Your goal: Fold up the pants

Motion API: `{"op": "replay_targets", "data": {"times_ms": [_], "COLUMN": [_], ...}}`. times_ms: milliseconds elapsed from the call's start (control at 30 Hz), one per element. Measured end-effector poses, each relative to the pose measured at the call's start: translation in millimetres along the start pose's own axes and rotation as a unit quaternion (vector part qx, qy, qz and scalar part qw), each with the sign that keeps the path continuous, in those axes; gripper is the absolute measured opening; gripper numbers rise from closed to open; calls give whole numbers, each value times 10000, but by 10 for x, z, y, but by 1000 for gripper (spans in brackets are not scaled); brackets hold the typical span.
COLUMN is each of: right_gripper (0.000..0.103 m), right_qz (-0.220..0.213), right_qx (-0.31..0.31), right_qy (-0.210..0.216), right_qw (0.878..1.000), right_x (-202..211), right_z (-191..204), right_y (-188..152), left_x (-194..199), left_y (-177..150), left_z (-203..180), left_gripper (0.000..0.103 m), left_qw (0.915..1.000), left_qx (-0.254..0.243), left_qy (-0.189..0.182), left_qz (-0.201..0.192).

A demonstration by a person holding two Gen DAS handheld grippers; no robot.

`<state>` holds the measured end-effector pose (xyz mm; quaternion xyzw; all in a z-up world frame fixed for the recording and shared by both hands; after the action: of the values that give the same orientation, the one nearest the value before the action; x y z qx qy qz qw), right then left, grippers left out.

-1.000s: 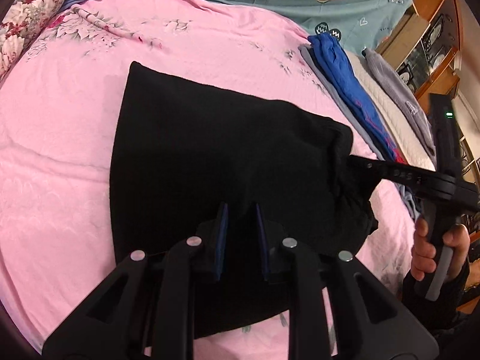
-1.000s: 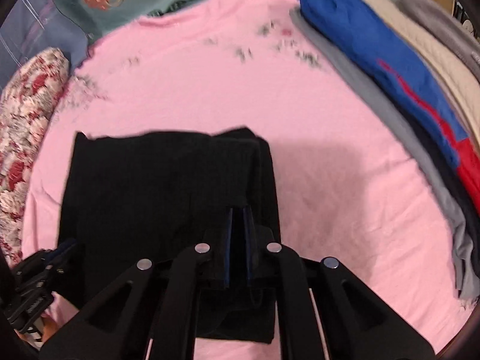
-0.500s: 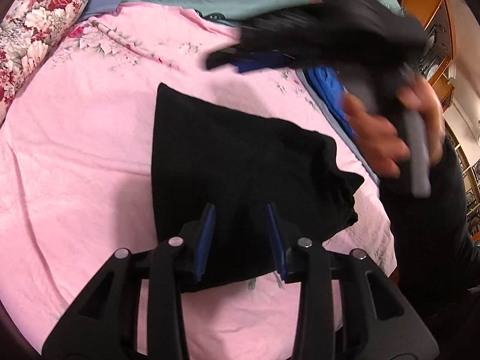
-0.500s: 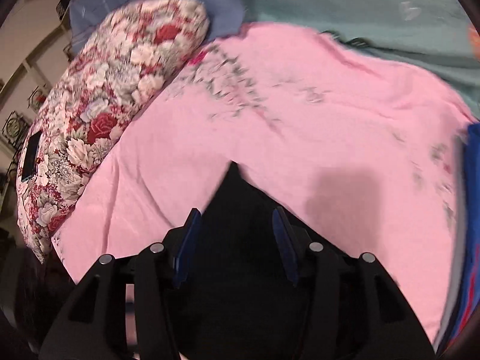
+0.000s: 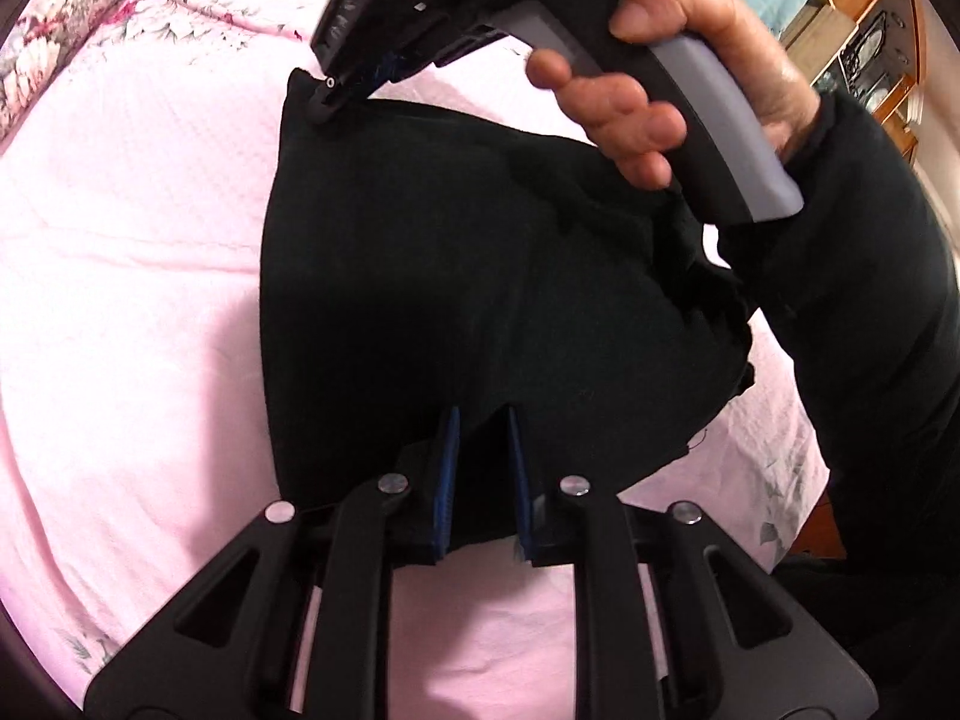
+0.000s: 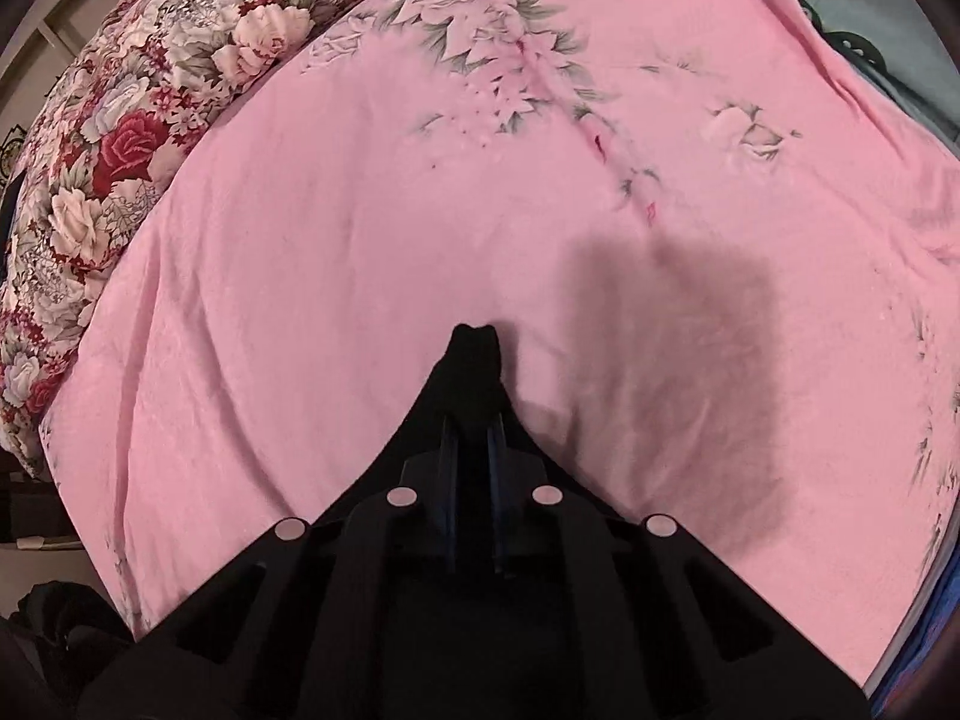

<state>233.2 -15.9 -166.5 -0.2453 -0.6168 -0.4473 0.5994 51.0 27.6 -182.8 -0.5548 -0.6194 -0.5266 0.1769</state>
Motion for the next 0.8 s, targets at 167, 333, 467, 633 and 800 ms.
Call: {"op": "replay_targets", "data": {"times_ms": [167, 333, 467, 633, 800], "right_gripper": [7, 50, 62, 90, 90], "right_qz": [-113, -360, -993, -1731, -1901], "right_qx": [190, 148, -409, -1249, -2061], "right_qy": [-420, -713, -297, -375, -644], "right_qw": [9989, 9967, 9938, 9762, 9577], "right_x": [-148, 210, 974, 1605, 1695], "right_z": [64, 54, -164, -681, -1050], "right_y": [28, -63, -403, -1220, -2336], "left_x": [-75, 56, 659, 762, 260], "left_y": [-4, 19, 157, 211, 307], "left_z": [-4, -70, 69, 403, 538], "left_gripper": [17, 34, 67, 69, 69], "left_qw": [9999, 9999, 9953, 9927, 9941], "left_qx": [90, 32, 217, 717, 1066], "left_qy": [89, 124, 308, 412, -83], "left_qz": [66, -47, -893, -875, -198]}}
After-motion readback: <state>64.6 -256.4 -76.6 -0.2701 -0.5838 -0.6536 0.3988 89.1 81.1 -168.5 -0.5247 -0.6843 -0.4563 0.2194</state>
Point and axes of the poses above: each gripper's, at about its wrist camera, not at the fingertips, and x roughly against the way its jaws point, z to its left, y to its top, the point moved 6 cm from there along -x, roughly the way its jaws point, and after that the axes turned 2 degrees about -y, right-handed, at the moved point
